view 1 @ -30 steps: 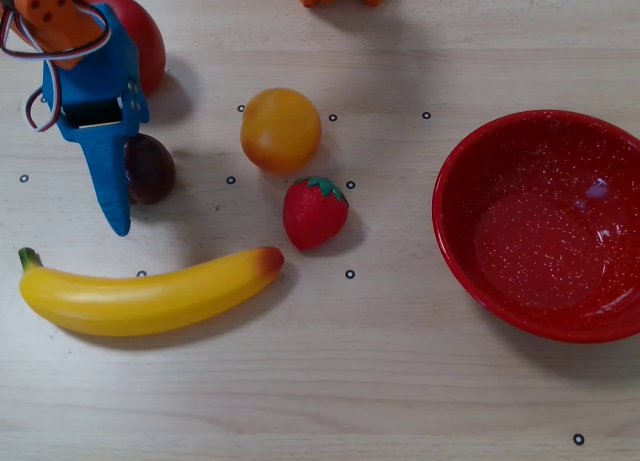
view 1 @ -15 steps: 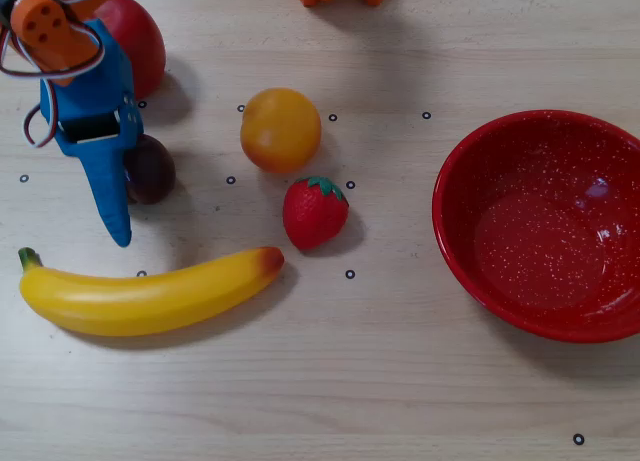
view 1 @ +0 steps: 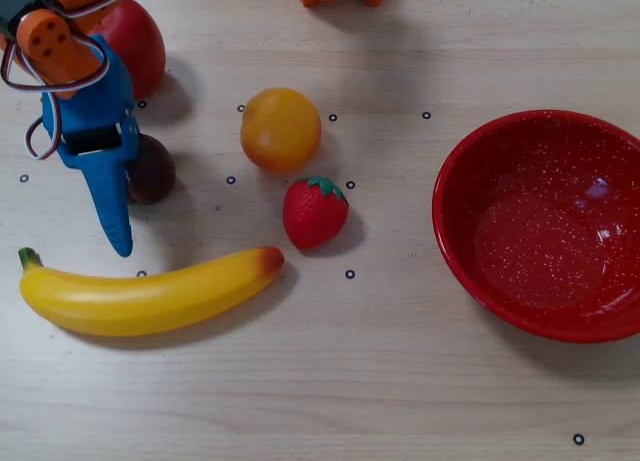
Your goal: Put plum in the red bowl.
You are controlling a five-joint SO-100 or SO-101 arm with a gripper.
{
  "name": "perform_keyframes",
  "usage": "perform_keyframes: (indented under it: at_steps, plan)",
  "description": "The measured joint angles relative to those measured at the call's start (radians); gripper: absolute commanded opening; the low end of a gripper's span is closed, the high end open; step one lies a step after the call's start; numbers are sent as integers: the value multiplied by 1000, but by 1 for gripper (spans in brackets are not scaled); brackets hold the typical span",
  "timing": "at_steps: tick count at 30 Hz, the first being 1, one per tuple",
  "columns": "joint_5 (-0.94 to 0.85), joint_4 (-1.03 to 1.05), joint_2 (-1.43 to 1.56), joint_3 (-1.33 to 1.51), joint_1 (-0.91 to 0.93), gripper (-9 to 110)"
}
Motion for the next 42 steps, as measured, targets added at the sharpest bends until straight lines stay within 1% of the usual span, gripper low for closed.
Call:
perform_keyframes:
  at_steps: [18, 34, 42]
  plan:
    - [-43, -31, -9, 2, 0, 61]
    - [-43, -35, -9, 2, 0, 61]
    - [-41, -34, -9, 3, 0, 58]
